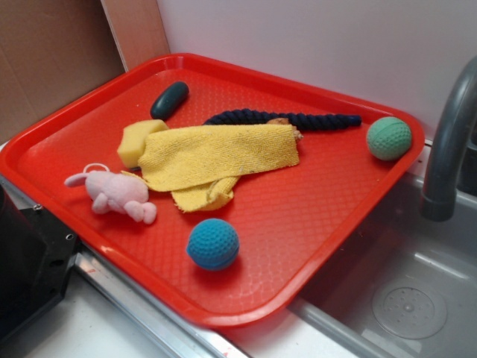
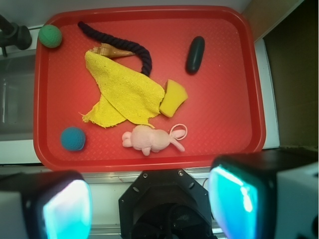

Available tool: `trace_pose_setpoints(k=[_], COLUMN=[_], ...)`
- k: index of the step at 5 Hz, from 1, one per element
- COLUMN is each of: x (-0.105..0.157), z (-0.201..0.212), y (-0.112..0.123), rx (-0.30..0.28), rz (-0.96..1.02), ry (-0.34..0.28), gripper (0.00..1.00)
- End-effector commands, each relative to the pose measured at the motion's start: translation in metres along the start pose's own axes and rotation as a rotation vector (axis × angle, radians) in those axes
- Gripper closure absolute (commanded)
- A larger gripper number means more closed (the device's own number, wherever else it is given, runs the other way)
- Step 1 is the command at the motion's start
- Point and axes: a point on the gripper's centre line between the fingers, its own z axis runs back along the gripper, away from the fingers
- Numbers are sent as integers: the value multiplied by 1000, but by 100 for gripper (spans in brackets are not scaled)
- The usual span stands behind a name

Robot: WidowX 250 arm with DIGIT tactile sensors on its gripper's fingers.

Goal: Grab the blue ball.

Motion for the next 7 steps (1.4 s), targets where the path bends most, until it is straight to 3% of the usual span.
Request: trace_pose_setpoints(k=[1,2,3,4,5,6,7], x=[0,-11,-19,-17,-13,-5,6], z=[0,-42,-77,-111,-140,-163,-186], y=[0,-32,-72,-91,-96,-94,-103], rx=[0,-148,-183,-148,-89,-74,-143], rz=[0,-51,20,-18,-127,-191,-324], ry=[0,15,13,51,73,74,54], gripper=[0,0,0,0,0,0,0])
